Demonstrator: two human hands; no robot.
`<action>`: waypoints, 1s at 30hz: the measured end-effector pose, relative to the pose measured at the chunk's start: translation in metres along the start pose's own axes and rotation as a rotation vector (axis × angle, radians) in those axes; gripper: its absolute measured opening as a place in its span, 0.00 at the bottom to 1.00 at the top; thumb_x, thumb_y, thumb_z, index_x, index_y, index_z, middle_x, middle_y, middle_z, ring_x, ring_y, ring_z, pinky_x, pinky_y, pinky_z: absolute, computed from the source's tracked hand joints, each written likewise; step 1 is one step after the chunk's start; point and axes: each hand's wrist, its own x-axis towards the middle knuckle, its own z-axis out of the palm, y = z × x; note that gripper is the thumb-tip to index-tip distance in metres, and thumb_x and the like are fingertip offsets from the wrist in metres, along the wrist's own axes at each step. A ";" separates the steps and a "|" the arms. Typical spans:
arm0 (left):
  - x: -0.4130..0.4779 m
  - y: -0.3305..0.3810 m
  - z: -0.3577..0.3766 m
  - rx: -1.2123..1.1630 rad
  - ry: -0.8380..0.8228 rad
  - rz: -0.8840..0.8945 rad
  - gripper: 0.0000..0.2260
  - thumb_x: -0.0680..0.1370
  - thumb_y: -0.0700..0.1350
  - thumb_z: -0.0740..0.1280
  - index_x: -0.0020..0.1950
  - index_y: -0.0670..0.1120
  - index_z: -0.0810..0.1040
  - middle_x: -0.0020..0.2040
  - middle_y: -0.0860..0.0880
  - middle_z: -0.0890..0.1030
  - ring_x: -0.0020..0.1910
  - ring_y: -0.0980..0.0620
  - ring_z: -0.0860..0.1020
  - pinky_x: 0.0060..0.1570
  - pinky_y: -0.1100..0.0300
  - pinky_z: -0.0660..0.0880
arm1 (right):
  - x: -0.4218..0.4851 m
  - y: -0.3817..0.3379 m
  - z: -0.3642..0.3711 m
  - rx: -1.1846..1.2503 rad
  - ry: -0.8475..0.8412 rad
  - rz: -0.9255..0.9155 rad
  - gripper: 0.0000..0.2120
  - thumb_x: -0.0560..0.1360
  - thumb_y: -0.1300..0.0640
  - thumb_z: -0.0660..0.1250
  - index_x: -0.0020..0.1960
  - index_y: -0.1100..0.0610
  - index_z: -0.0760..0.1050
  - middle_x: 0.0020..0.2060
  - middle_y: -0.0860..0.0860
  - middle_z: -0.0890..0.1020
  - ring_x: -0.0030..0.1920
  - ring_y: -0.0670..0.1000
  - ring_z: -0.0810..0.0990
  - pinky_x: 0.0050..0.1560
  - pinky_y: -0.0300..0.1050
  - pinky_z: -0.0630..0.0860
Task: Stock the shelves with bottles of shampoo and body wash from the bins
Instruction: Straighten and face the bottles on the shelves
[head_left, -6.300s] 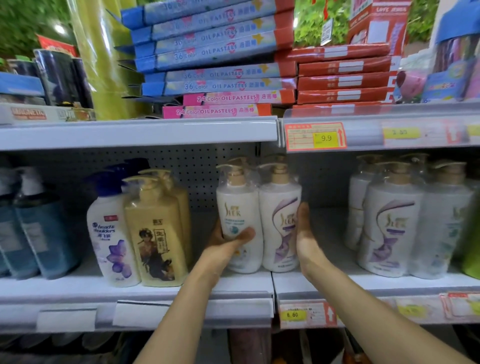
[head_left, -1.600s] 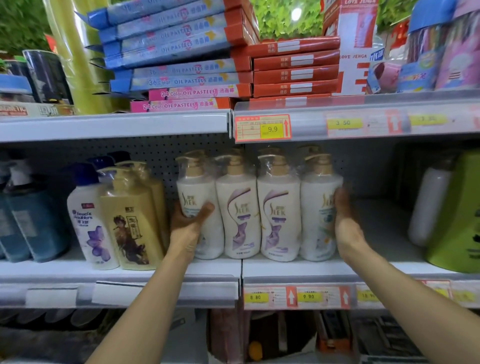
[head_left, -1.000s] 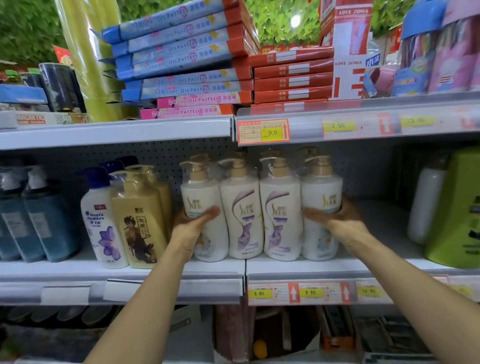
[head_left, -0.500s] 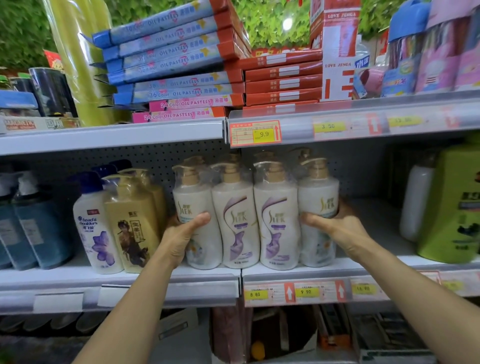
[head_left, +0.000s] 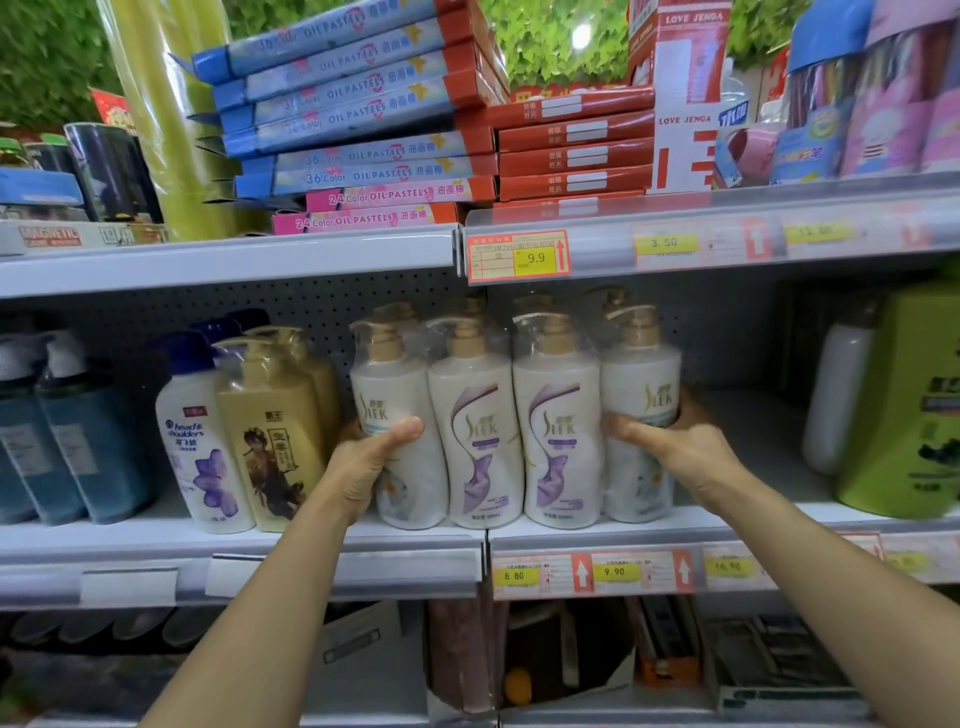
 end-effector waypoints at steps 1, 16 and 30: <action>0.000 0.001 0.000 -0.006 -0.001 -0.002 0.47 0.41 0.59 0.85 0.57 0.45 0.79 0.49 0.44 0.87 0.47 0.47 0.86 0.42 0.55 0.83 | 0.000 0.000 0.000 -0.001 0.002 -0.004 0.31 0.63 0.53 0.80 0.62 0.52 0.71 0.50 0.50 0.81 0.49 0.49 0.80 0.39 0.40 0.75; -0.011 0.003 0.006 0.063 0.057 -0.008 0.43 0.44 0.61 0.84 0.54 0.46 0.80 0.47 0.46 0.87 0.47 0.47 0.86 0.43 0.55 0.82 | -0.002 0.002 -0.001 -0.047 -0.006 0.000 0.38 0.56 0.44 0.79 0.62 0.51 0.70 0.50 0.48 0.81 0.50 0.49 0.81 0.41 0.41 0.77; -0.032 -0.026 0.027 0.346 0.268 0.105 0.50 0.55 0.59 0.84 0.70 0.49 0.62 0.63 0.52 0.76 0.61 0.54 0.77 0.64 0.50 0.76 | -0.021 0.026 0.021 -0.074 0.158 -0.075 0.30 0.70 0.50 0.76 0.65 0.52 0.64 0.56 0.51 0.78 0.57 0.51 0.79 0.52 0.45 0.77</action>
